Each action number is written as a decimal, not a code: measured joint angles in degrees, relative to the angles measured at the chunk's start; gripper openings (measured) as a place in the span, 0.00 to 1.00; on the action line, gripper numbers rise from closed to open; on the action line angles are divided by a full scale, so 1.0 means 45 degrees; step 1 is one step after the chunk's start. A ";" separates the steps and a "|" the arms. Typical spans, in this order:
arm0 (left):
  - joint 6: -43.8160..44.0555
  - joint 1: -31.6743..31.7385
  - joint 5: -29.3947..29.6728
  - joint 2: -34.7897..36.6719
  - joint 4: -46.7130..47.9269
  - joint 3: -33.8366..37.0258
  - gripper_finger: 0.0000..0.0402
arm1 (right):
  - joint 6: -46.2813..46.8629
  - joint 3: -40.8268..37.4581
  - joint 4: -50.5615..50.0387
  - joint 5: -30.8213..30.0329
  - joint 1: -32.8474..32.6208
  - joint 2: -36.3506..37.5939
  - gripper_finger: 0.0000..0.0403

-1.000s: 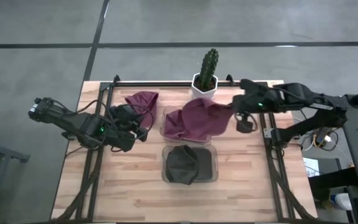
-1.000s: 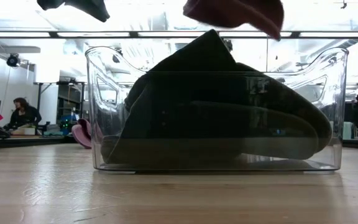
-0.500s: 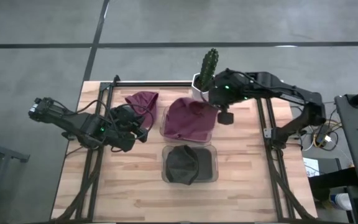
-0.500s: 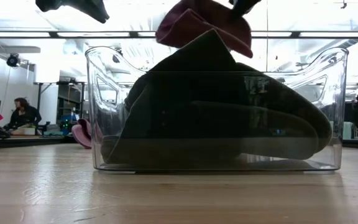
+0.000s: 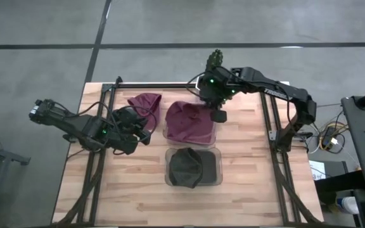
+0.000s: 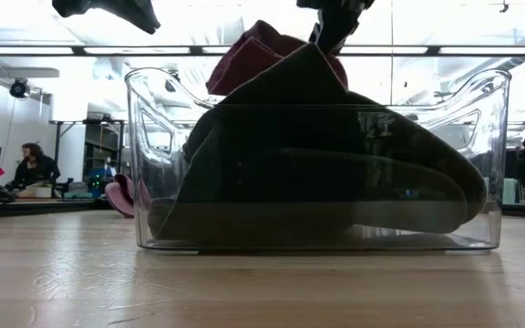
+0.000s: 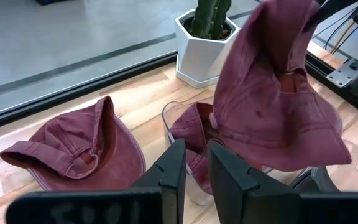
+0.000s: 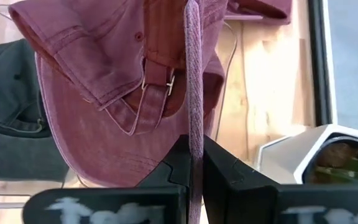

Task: Pick & Place hat
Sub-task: Put the right red cap into the top transparent bin, then adjust the top transparent bin

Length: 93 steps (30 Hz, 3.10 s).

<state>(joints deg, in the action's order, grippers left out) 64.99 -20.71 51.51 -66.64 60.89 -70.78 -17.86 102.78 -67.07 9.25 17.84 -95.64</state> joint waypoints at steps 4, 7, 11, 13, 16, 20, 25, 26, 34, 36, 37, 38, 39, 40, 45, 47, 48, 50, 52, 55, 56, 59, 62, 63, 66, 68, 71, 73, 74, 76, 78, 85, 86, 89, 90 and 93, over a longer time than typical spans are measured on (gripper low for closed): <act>-0.0005 0.0000 0.0003 -0.0004 0.0004 0.0000 0.15 | -0.0036 -0.0006 0.0000 0.0475 0.0385 -0.0312 0.03; -0.0005 0.0000 0.0005 -0.0004 0.0007 0.0000 0.15 | -0.0036 -0.0010 0.0003 0.0797 0.0621 -0.0567 0.03; -0.0005 0.0000 0.0005 -0.0004 -0.0001 0.0051 0.15 | -0.0074 -0.0144 0.0060 0.0999 0.0826 -0.0928 0.03; 0.0034 0.0000 0.0005 -0.0004 -0.0006 0.0159 0.15 | -0.0070 -0.0234 -0.0009 0.1034 0.0871 -0.1199 0.03; 0.0306 0.0000 0.0005 -0.0004 -0.0035 0.0380 0.15 | -0.0060 -0.0262 0.0024 0.1286 0.0899 -0.1603 0.03; 0.0826 0.0000 0.0000 -0.0004 -0.0146 0.0868 0.15 | -0.0079 -0.0260 0.0096 0.1296 0.0945 -0.2123 0.03; 0.1505 0.0000 0.0000 -0.0004 -0.0212 0.1393 0.15 | -0.0080 -0.0278 0.0113 0.1298 0.1093 -0.2578 0.03; 0.1595 0.0000 0.0000 -0.0004 -0.0202 0.1458 0.15 | -0.0084 -0.0282 0.0121 0.1299 0.1100 -0.2670 0.03; 0.1540 0.0000 0.0072 -0.0004 -0.0208 0.1632 0.15 | -0.0082 -0.0438 0.0145 0.1332 0.1206 -0.3331 0.03; 0.1442 0.0000 0.0181 -0.0004 -0.0207 0.1632 0.15 | -0.0079 -0.0462 0.0146 0.1328 0.1206 -0.3602 0.03; 0.1342 0.0000 0.0251 -0.0004 -0.0207 0.1632 0.15 | -0.0052 -0.0466 0.0163 0.1328 0.1206 -0.3739 0.03; 0.1247 0.0000 0.0320 -0.0004 -0.0208 0.1632 0.15 | 0.0011 -0.0466 0.0225 0.1328 0.1206 -0.3815 0.03; 0.1166 0.0000 0.0439 -0.0004 -0.0208 0.1632 0.15 | 0.0049 -0.0466 0.0258 0.1316 0.1206 -0.3863 0.03; 0.1092 0.0000 0.0615 -0.0004 -0.0210 0.1632 0.15 | 0.0115 -0.0466 0.0319 0.1303 0.1206 -0.3918 0.03; 0.0579 0.0000 0.1676 -0.0004 -0.0209 0.1632 0.15 | 0.0533 -0.0607 0.0850 0.1284 0.1275 -0.3949 0.03; 0.0520 0.0000 0.2008 -0.0004 -0.0202 0.1632 0.15 | 0.0696 -0.0627 0.0858 0.1286 0.1313 -0.3949 0.03; 0.0517 0.0000 0.2119 -0.0002 -0.0208 0.1632 0.15 | 0.0739 -0.0631 0.0850 0.1284 0.1317 -0.3949 0.03; 0.0505 0.0000 0.2249 -0.0003 -0.0205 0.1637 0.15 | 0.0831 -0.0631 0.0820 0.1284 0.1323 -0.3949 0.04; 0.0505 0.0000 0.2249 0.0001 -0.0205 0.1637 0.15 | 0.0947 -0.0631 0.0705 0.1284 0.1323 -0.3954 0.06; 0.0505 0.0000 0.2249 0.0001 -0.0205 0.1642 0.15 | 0.1082 -0.0760 0.0587 0.1279 0.1323 -0.3954 0.08; 0.0505 0.0000 0.2248 0.0000 -0.0205 0.1642 0.15 | 0.1091 -0.0822 0.0574 0.1279 0.1323 -0.3954 0.09; 0.0505 0.0000 0.2249 0.0001 -0.0205 0.1642 0.15 | 0.1151 -0.0965 0.0560 0.1245 0.1323 -0.3954 0.10; 0.0505 0.0000 0.2249 0.0001 -0.0205 0.1642 0.15 | 0.1227 -0.1064 0.0537 0.1250 0.1323 -0.3954 0.10; 0.0505 0.0002 0.2249 0.0001 -0.0205 0.1642 0.15 | 0.1227 -0.1091 0.0514 0.1250 0.1323 -0.3954 0.10; 0.0505 0.0000 0.2247 0.0001 -0.0203 0.1642 0.15 | 0.1227 -0.1098 0.0430 0.1250 0.1322 -0.3900 0.10; 0.0505 0.0000 0.2244 0.0001 -0.0205 0.1642 0.15 | 0.1222 -0.1103 0.0359 0.1250 0.1318 -0.3840 0.10; 0.0505 0.0000 0.2244 0.0001 -0.0200 0.1642 0.15 | 0.1300 -0.1103 0.0256 0.1028 0.1318 -0.3703 0.10; 0.0505 0.0000 0.2244 0.0001 -0.0200 0.1642 0.15 | 0.1310 -0.1103 0.0237 0.0732 0.1318 -0.3546 0.10; 0.0505 0.0005 0.2244 0.0001 -0.0203 0.1642 0.15 | 0.1308 -0.1103 0.0205 0.0607 0.1318 -0.3437 0.10; 0.0505 0.0000 0.2242 0.0001 -0.0197 0.1642 0.15 | 0.1301 -0.1103 0.0178 0.0526 0.1318 -0.3285 0.10; 0.0486 0.0005 0.2233 0.0001 -0.0199 0.1642 0.15 | 0.1355 -0.1110 0.0017 0.0488 0.1323 -0.3113 0.10; 0.0492 0.0002 0.2204 0.0006 -0.0203 0.1750 0.15 | 0.1458 -0.1625 -0.0013 0.0593 0.0944 -0.2286 0.10; 0.0497 0.0000 0.2200 0.0006 -0.0205 0.1798 0.15 | 0.1392 -0.1810 -0.0013 0.0608 0.0801 -0.2279 0.09; 0.0539 0.0002 0.2186 0.0006 -0.0204 0.1860 0.15 | 0.1210 -0.2578 -0.0021 0.0641 0.0384 -0.2264 0.09; 0.0539 0.0004 0.2186 0.0006 -0.0201 0.1860 0.15 | 0.1204 -0.2845 -0.0019 0.0664 0.0257 -0.2257 0.09; 0.0539 0.0000 0.2186 0.0006 -0.0205 0.1860 0.15 | 0.1205 -0.3545 -0.0012 0.0611 0.0005 -0.2244 0.09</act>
<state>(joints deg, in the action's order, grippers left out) 67.42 -20.71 61.34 -66.61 59.96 -62.41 -12.44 86.83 -67.12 12.00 17.86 -105.73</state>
